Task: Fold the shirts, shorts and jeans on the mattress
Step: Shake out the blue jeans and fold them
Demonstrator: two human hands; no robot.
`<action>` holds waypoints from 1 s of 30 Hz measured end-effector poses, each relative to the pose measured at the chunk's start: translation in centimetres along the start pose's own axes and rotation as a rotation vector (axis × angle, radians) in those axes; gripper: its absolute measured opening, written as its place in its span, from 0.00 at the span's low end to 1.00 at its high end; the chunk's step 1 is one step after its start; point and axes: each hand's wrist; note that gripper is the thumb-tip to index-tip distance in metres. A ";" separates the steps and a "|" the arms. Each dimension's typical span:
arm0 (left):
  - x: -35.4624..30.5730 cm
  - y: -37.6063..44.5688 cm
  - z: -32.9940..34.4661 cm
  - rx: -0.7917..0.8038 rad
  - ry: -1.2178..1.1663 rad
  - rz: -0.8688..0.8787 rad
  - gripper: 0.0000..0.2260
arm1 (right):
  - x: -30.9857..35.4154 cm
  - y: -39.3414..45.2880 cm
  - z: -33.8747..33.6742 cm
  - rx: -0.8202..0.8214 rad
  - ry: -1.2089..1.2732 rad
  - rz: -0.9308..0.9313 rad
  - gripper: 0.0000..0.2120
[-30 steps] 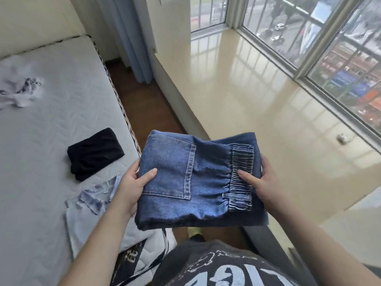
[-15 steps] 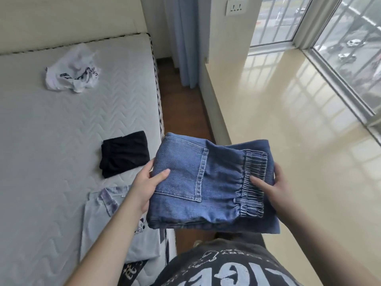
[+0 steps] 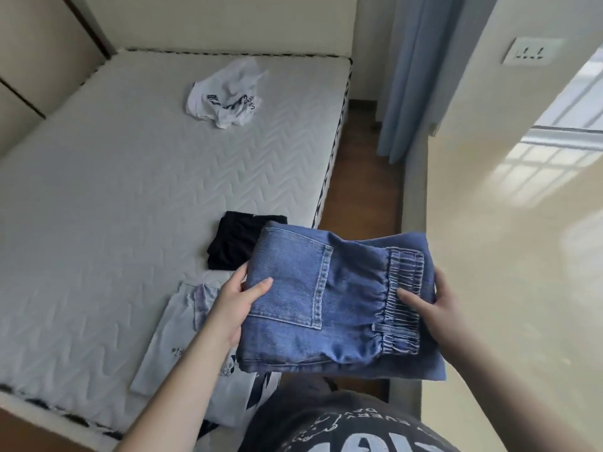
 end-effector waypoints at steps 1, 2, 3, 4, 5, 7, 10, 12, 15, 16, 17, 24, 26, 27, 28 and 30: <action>-0.1 0.4 -0.6 -0.027 -0.023 0.000 0.23 | 0.2 1.5 0.5 0.033 -0.013 0.006 0.25; -0.3 1.0 -1.2 -0.050 -0.040 0.002 0.23 | 0.4 3.0 1.1 0.068 -0.026 0.013 0.26; -0.5 1.5 -1.9 -0.074 -0.052 -0.001 0.23 | 0.7 4.6 1.7 0.102 -0.041 0.018 0.27; -0.7 2.2 -2.6 -0.097 -0.063 -0.005 0.23 | 1.0 6.1 2.6 0.132 -0.058 0.020 0.28; -0.9 3.0 -3.4 -0.117 -0.076 -0.007 0.23 | 1.3 7.6 3.5 0.159 -0.070 0.021 0.28; -1.4 4.8 -4.9 -0.151 -0.080 -0.003 0.24 | 2.0 10.6 5.5 0.195 -0.090 0.018 0.28; -3.1 7.8 -6.6 -0.195 -0.084 0.009 0.25 | 3.6 14.7 8.3 0.224 -0.110 0.005 0.28; -4.4 9.9 -7.6 -0.205 -0.069 0.013 0.25 | 4.6 17.2 9.8 0.232 -0.115 0.012 0.27; -6.8 13.5 -8.9 -0.168 0.011 0.035 0.23 | 5.5 20.4 11.8 0.221 -0.098 0.015 0.26; -7.5 14.7 -9.2 -0.150 0.045 0.030 0.23 | 5.6 21.4 12.3 0.213 -0.088 0.021 0.26; -8.3 15.9 -9.4 -0.135 0.070 0.017 0.23 | 5.8 22.4 12.7 0.206 -0.076 0.028 0.26; -11.8 25.2 -9.3 -0.123 0.146 -0.071 0.25 | 5.8 30.3 13.5 0.193 -0.032 0.136 0.25; -12.5 28.5 -9.1 -0.131 0.164 -0.078 0.25 | 5.6 33.5 13.5 0.206 -0.007 0.194 0.25; -12.8 30.1 -9.0 -0.141 0.175 -0.085 0.26 | 5.5 35.1 13.7 0.213 0.008 0.233 0.27; -13.1 31.6 -8.9 -0.154 0.190 -0.093 0.26 | 5.4 36.8 13.8 0.223 0.019 0.274 0.28; -13.5 34.8 -9.0 -0.176 0.236 -0.100 0.27 | 5.0 40.1 14.2 0.257 0.013 0.337 0.29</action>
Point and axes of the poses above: each hand's wrist, its own y-axis towards the middle knuckle, its own z-axis out of the palm, x = y × z, and after that the axes turned 3 degrees about x, right-handed
